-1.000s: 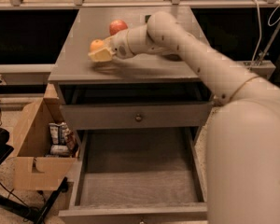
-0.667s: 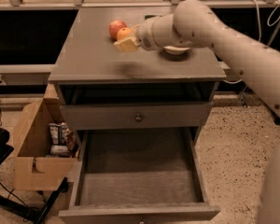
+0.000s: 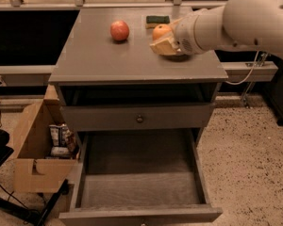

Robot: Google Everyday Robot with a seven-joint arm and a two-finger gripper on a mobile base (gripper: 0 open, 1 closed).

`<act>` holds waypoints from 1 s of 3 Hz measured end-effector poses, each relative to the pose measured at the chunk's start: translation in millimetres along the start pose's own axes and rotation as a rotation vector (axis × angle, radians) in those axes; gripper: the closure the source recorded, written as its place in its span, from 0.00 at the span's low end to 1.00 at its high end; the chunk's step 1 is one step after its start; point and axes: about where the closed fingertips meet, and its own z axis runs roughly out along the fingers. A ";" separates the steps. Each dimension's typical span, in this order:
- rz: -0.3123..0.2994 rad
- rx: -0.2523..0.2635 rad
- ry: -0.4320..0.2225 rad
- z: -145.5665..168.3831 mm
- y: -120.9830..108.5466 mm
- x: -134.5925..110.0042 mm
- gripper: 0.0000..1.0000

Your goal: Place orange into middle drawer

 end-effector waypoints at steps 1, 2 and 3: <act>0.020 -0.021 0.034 -25.4 23.5 52.4 1.00; 0.099 -0.093 0.011 -11.2 64.7 118.1 1.00; 0.161 -0.170 -0.054 26.9 107.8 171.3 1.00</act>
Offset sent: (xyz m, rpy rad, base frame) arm -0.0865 -0.0321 -0.2339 0.2113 0.2301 0.0925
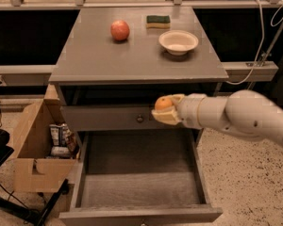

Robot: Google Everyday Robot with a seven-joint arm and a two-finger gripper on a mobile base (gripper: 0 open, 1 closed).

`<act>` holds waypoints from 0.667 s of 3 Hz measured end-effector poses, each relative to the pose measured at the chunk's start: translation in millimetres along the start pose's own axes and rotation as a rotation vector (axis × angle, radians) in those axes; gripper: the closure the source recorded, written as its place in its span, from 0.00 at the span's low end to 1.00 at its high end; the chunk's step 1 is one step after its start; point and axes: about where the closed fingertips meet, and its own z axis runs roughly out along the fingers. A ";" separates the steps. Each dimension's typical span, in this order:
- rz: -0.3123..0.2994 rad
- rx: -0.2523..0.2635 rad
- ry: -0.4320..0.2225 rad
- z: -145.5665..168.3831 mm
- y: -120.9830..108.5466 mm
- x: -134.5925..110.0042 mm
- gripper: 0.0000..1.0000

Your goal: Place orange into middle drawer

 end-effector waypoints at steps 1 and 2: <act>0.029 -0.050 -0.062 42.9 13.9 53.3 1.00; 0.078 -0.080 -0.119 74.2 22.0 107.1 1.00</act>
Offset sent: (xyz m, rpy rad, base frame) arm 0.0113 0.0123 -0.2209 0.2649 0.0549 0.0587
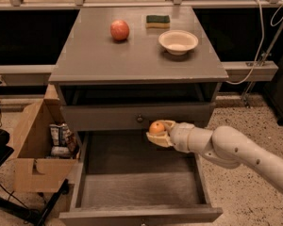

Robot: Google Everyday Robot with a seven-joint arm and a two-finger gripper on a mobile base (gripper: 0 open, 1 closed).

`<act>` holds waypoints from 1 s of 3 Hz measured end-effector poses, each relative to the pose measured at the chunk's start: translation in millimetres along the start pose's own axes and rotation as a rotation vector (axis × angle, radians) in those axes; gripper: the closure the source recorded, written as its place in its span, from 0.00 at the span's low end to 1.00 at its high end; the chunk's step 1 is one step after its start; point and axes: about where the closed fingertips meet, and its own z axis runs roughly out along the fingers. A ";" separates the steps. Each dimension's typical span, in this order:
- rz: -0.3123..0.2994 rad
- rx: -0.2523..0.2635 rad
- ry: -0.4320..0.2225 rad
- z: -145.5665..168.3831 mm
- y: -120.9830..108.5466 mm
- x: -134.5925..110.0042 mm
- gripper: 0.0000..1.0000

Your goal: Place orange into middle drawer

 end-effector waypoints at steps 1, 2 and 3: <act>0.088 -0.028 -0.020 17.7 5.6 59.8 1.00; 0.134 -0.081 -0.006 40.1 1.1 101.2 1.00; 0.134 -0.081 -0.006 40.2 1.1 101.3 1.00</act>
Offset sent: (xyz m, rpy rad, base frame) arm 0.0146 -0.0005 -0.1545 0.0965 0.1859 0.0646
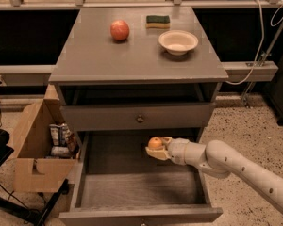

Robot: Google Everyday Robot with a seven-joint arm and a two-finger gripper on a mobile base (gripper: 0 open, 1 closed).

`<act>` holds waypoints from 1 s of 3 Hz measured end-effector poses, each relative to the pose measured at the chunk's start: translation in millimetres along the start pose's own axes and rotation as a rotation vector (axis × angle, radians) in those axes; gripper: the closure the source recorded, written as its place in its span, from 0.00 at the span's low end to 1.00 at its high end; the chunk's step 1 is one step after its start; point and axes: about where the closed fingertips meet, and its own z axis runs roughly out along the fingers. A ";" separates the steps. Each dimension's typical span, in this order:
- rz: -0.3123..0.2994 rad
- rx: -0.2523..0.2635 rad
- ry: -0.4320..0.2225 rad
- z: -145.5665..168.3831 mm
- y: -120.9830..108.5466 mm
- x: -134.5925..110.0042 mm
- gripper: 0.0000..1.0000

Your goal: Place orange into middle drawer

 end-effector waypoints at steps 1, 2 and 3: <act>0.016 -0.004 0.138 24.7 -10.4 46.4 1.00; 0.010 -0.020 0.279 32.9 -18.9 99.5 1.00; -0.016 -0.057 0.358 38.1 -23.9 139.3 1.00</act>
Offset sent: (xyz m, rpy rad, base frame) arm 0.0003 -0.0271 -0.1674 -0.3714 0.2434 0.0778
